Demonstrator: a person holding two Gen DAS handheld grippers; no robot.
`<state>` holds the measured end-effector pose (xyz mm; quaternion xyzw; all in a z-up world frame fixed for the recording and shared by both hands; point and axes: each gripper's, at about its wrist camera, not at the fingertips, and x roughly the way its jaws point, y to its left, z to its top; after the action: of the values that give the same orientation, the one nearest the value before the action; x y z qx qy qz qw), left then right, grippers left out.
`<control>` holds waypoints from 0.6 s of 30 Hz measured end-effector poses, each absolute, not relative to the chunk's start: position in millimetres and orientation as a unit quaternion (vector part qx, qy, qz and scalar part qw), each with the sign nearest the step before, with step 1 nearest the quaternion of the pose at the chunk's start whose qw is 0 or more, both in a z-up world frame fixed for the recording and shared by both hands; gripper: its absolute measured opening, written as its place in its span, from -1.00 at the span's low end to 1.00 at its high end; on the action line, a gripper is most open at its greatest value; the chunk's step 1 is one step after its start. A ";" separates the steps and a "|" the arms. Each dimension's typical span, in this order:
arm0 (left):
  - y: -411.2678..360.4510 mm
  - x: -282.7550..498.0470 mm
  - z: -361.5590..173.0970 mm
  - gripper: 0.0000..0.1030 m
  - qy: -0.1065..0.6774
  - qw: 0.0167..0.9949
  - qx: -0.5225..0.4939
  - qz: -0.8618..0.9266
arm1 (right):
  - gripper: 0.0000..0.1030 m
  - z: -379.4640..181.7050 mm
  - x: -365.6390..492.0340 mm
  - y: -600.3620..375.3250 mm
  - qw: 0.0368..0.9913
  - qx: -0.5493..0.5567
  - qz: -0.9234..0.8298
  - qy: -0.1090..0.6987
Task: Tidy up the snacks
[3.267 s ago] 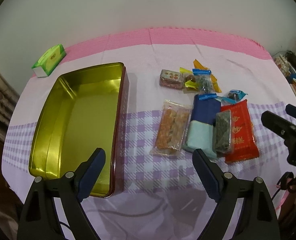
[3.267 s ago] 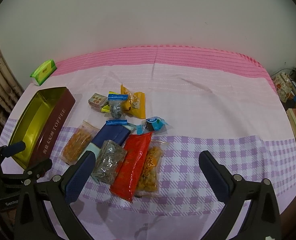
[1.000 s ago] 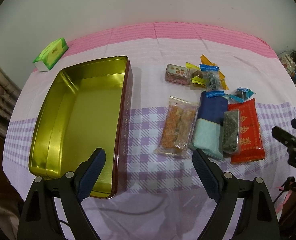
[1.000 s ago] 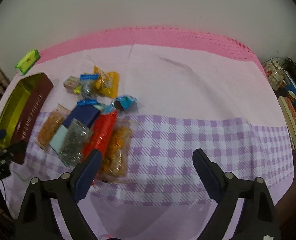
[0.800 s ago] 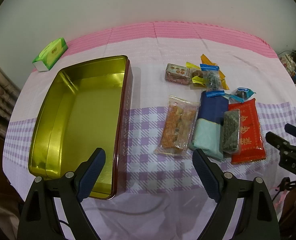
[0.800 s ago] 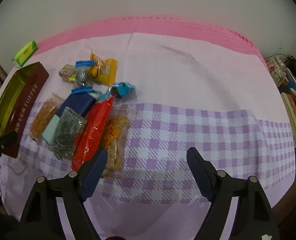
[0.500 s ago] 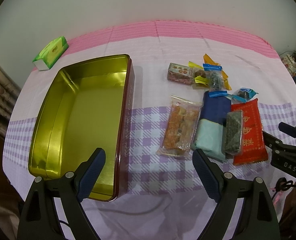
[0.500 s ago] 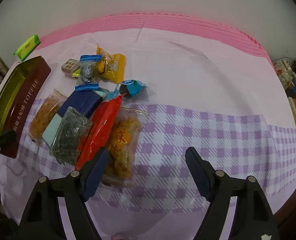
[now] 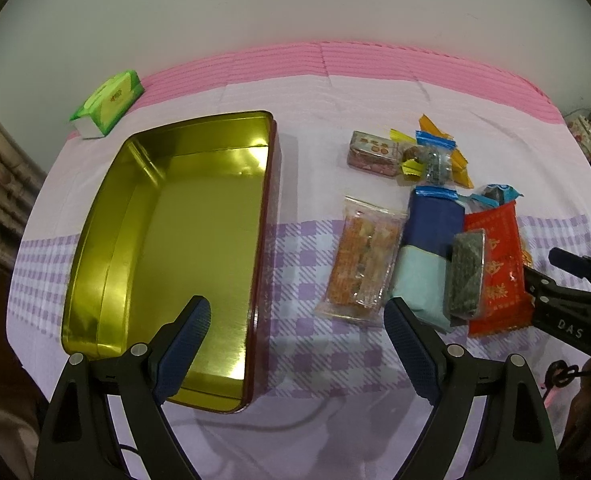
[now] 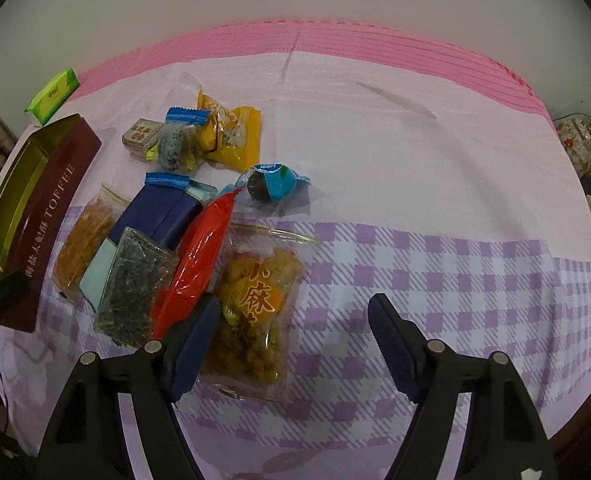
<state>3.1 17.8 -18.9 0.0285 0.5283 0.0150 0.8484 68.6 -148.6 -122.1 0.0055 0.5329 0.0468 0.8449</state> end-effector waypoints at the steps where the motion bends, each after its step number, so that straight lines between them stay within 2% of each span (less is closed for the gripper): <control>1: 19.5 3.2 -18.1 0.72 0.527 0.849 0.027 0.016 | 0.41 -121.9 67.8 -148.6 0.845 0.002 0.048 0.533; 13: 22.9 4.7 -17.1 0.72 0.527 0.849 0.025 0.018 | 0.39 -120.3 64.3 -159.9 0.846 -0.032 0.007 0.532; 18: 23.0 7.9 -17.1 0.72 0.526 0.850 0.029 0.017 | 0.40 -120.8 64.4 -161.0 0.840 -0.011 0.007 0.542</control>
<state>7.9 23.0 -17.1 0.0285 0.5263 0.0165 0.8497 64.4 -161.0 -120.8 -0.0113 0.5423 0.0070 0.8401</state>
